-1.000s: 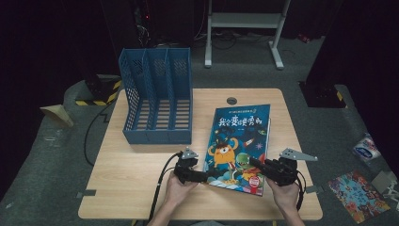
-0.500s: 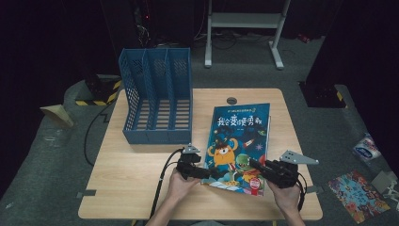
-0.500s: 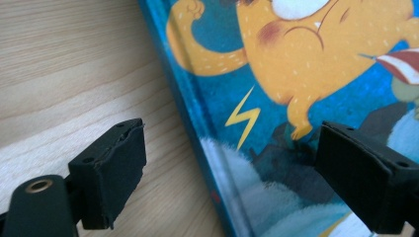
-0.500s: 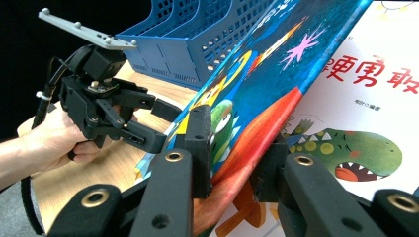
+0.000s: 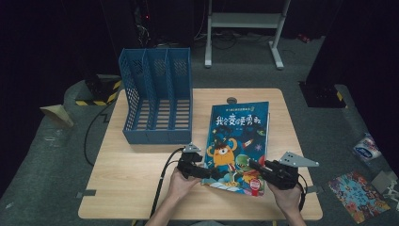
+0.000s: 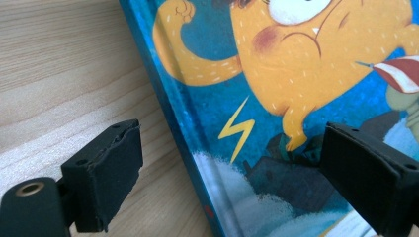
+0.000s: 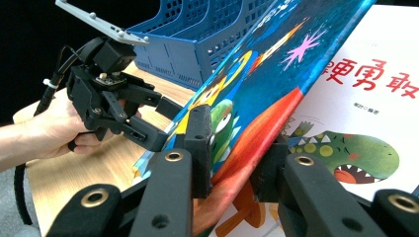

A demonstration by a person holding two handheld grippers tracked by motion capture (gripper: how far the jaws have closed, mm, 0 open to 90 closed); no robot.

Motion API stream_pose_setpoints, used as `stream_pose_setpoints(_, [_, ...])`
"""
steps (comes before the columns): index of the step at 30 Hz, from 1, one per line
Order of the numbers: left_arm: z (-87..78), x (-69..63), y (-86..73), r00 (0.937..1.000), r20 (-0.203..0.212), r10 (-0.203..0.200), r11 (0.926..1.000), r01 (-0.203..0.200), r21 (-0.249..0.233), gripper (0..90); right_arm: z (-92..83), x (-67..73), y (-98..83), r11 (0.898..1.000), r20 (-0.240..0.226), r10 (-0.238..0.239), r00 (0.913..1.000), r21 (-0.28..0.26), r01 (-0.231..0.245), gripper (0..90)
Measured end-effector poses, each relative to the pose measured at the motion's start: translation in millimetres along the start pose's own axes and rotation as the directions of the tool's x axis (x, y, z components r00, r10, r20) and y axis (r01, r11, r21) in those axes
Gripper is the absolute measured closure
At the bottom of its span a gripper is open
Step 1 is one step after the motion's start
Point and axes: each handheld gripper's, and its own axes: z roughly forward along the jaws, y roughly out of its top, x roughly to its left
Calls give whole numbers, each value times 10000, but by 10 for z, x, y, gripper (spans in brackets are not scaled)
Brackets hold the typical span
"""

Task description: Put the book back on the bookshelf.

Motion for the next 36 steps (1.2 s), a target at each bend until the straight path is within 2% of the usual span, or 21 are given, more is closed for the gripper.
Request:
stream_pose_setpoints(5, [12,33,24,9993,291,-227,9995,233,-201,95,-15,18,14,9996,-44,-292,9996,4,292,737])
stream_pose_setpoints(9, [24,33,107,9992,386,-67,9998,74,-161,88,-23,20,21,9991,-124,-430,9990,13,430,736])
stream_pose_setpoints(10, [29,39,125,9986,508,-160,9994,175,-295,88,-25,22,21,9989,-124,-459,9989,5,460,736])
stream_pose_setpoints(15, [54,89,128,9938,993,-491,9981,524,-314,83,-39,26,14,9983,-230,-591,9980,-34,590,736])
stream_pose_setpoints(20, [59,59,165,9895,1381,-421,9978,487,-444,94,-49,25,9,9968,-398,-793,9961,-69,791,736])
stream_pose_setpoints(23, [80,41,210,9896,1410,-291,9991,333,-271,67,-55,33,6,9961,-420,-882,9952,-98,879,735])
stream_pose_setpoints(29, [67,33,211,9884,1459,-431,9985,474,-263,76,-55,10,-3,9954,-585,-954,9937,-177,945,734])
stream_pose_setpoints(31, [47,42,205,9871,1514,-526,9976,587,-362,103,-61,4,4,9948,-620,-1015,9929,-171,1007,734])
stream_pose_setpoints(36, [-10,45,183,9889,1423,-436,9969,523,-582,178,-78,-30,18,9942,-829,-1072,9908,-102,1068,738])
